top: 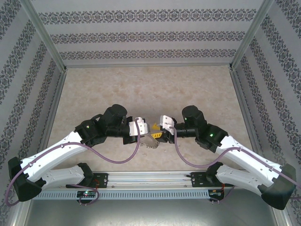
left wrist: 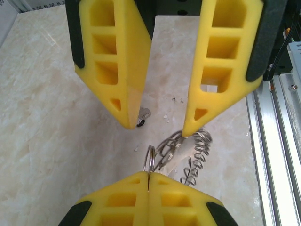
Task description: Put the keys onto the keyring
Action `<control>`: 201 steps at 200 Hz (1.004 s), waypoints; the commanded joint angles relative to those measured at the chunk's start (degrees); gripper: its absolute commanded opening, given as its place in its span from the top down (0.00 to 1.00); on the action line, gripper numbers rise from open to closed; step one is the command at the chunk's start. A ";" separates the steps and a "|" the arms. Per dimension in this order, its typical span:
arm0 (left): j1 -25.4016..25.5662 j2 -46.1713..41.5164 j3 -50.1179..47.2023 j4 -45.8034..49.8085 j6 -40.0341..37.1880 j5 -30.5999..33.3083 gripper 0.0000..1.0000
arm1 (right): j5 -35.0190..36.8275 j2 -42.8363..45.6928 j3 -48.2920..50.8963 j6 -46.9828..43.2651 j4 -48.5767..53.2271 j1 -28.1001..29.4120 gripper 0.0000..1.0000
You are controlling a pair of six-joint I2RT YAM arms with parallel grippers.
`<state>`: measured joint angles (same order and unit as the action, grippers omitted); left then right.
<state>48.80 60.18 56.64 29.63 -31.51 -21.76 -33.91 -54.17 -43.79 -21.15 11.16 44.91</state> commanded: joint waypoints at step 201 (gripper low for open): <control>1.39 -1.37 -0.19 -1.66 1.05 0.07 0.98 | 3.70 -2.64 -1.83 -1.77 -1.35 2.17 1.00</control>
<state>49.41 61.08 56.80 29.76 -31.46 -20.86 -31.81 -58.74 -45.25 -22.09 11.51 46.41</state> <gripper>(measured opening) 0.062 0.044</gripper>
